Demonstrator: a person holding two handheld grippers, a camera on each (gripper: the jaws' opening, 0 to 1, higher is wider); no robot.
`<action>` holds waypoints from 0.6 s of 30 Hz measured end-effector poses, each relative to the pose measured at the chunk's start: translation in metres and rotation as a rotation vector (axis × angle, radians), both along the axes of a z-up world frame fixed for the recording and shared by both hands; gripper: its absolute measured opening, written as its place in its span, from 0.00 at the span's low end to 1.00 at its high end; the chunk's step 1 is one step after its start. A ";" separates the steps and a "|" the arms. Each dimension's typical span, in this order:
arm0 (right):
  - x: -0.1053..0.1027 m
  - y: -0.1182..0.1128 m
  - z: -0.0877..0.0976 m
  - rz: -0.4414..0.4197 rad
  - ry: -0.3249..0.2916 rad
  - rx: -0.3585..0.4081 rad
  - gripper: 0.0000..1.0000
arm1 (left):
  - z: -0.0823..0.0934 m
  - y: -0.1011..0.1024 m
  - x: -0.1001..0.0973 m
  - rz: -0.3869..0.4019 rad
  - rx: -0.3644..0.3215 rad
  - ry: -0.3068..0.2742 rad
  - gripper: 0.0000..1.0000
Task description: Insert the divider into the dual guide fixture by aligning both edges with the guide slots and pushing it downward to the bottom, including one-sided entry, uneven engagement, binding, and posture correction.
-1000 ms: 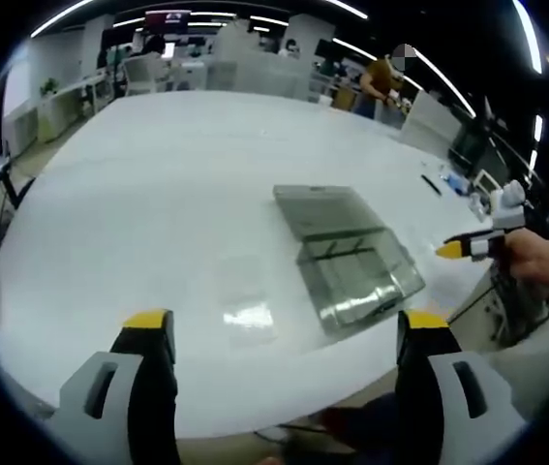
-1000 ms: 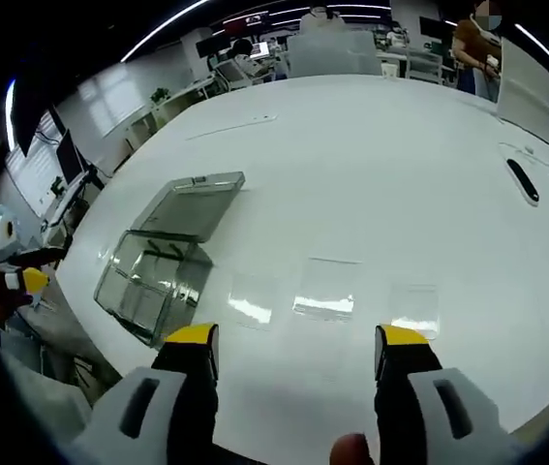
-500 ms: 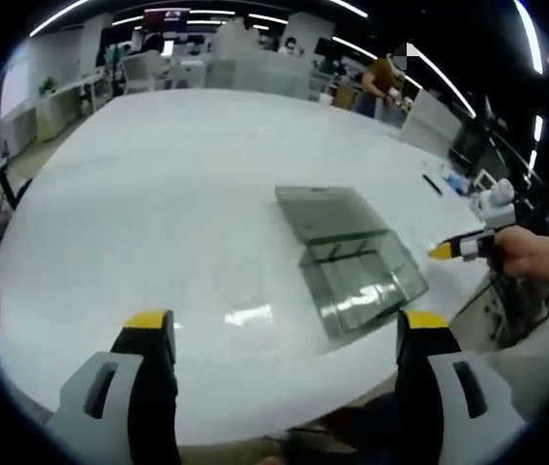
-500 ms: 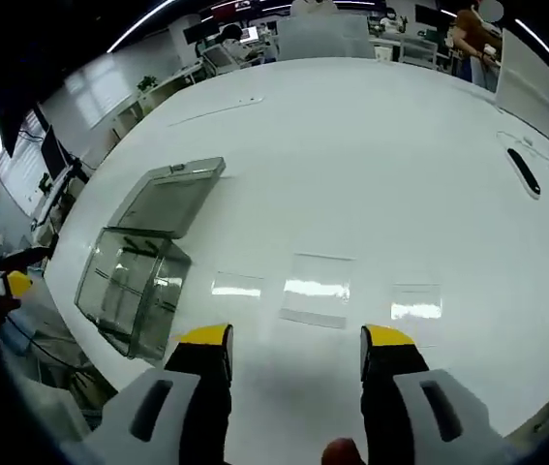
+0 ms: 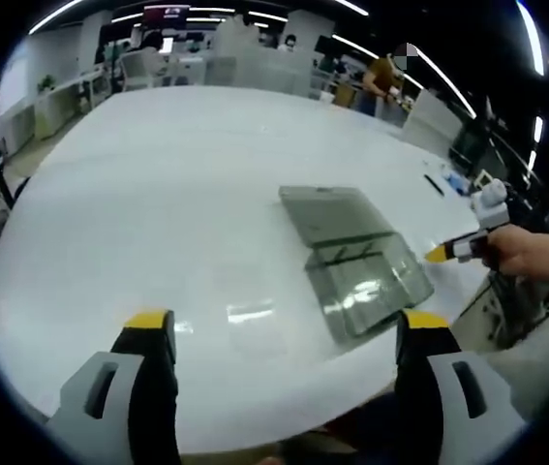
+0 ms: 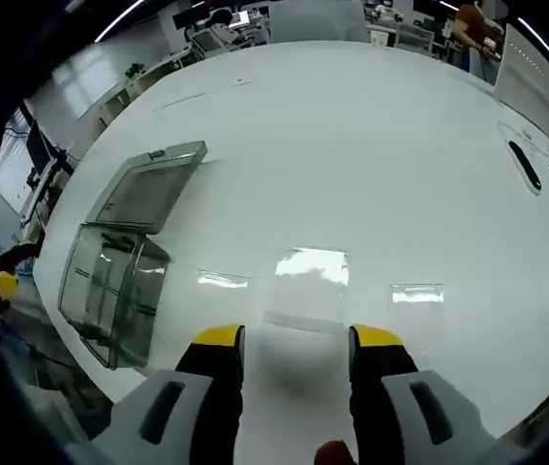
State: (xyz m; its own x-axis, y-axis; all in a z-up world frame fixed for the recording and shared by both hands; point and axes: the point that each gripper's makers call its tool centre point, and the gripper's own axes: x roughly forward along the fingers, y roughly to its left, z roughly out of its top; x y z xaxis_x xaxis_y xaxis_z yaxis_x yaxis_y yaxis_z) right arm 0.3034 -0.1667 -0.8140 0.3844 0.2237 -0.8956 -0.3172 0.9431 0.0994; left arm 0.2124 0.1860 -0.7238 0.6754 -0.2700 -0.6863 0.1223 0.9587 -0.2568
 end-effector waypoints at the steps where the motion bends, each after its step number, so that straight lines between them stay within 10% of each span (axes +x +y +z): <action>1: 0.001 0.000 0.000 -0.005 -0.001 0.001 0.39 | 0.000 0.000 0.001 0.000 -0.001 0.001 0.92; 18: 0.005 -0.005 -0.006 -0.030 0.038 -0.089 0.34 | -0.003 0.001 0.010 -0.006 -0.010 0.000 0.91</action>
State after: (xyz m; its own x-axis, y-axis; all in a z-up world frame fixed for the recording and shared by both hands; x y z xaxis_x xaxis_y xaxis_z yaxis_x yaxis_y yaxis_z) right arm 0.3083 -0.1714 -0.8202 0.3555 0.1314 -0.9254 -0.2862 0.9578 0.0261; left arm 0.2225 0.1873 -0.7267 0.6736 -0.2809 -0.6837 0.1279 0.9553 -0.2665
